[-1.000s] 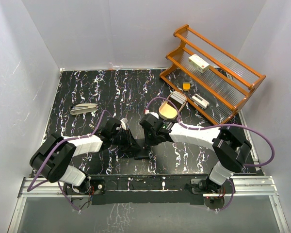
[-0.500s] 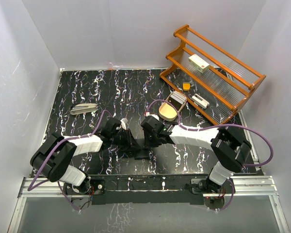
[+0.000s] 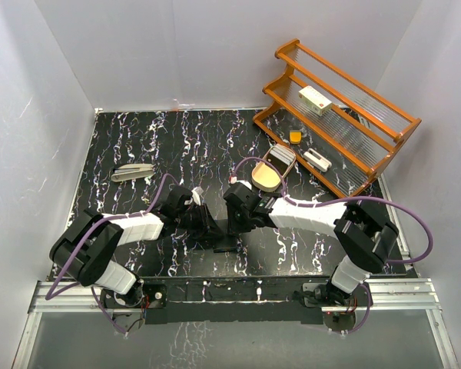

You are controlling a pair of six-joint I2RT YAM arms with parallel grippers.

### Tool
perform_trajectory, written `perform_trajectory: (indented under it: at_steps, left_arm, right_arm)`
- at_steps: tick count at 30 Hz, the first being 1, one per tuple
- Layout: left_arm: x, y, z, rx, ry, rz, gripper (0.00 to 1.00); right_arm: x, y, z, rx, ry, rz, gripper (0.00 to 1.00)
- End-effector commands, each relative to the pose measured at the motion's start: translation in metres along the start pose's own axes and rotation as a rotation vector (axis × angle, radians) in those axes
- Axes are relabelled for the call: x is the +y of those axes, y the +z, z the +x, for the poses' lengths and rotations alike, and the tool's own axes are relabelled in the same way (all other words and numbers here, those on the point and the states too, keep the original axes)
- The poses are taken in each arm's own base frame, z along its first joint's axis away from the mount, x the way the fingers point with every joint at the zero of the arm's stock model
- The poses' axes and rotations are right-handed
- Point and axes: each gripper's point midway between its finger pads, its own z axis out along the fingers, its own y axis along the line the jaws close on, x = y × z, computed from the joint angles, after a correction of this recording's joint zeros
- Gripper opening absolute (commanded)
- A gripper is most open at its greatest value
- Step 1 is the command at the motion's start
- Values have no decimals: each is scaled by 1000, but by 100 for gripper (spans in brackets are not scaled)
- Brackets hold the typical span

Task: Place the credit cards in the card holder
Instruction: Close the card holder at the center of the board.

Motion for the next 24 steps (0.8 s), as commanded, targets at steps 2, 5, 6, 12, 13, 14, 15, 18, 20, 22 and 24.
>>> perform_trajectory:
  at_steps: [2,5,6,12,13,14,15,18,20,22,24]
  left_arm:
    - [24,4,3,-4,-12,-97,16]
    - [24,4,4,-4,-12,-98,16]
    - [25,4,4,-4,-12,-99,16]
    - [24,5,4,-4,-17,-94,16]
    - [24,5,4,-4,-17,-93,16]
    - [24,5,4,-4,-17,-93,16]
    - [23,5,4,-4,-17,-92,16]
    - [23,4,3,-7,-16,-91,16]
    - [22,5,3,-6,-16,-91,16]
    - [23,5,4,-6,-19,-91,16]
    - [22,5,4,-7,-20,-87,16]
  right_arm:
    - [11,-11,-22,-87,10,-41,18]
    - [5,-14,-25,-101,21,-25,19]
    - [4,-15,-27,-107,24,-25,18]
    - [4,-12,-25,-92,22,-43,17]
    - [6,-11,-24,-84,20,-52,17]
    - [7,-9,-22,-76,15,-59,16]
    - [8,-8,-20,-65,16,-63,16]
    - [8,-7,-17,-57,20,-75,15]
    - [9,-7,-15,-55,26,-84,15]
    - [7,-6,-13,-50,32,-82,15]
    - [6,-5,-11,-43,36,-77,15]
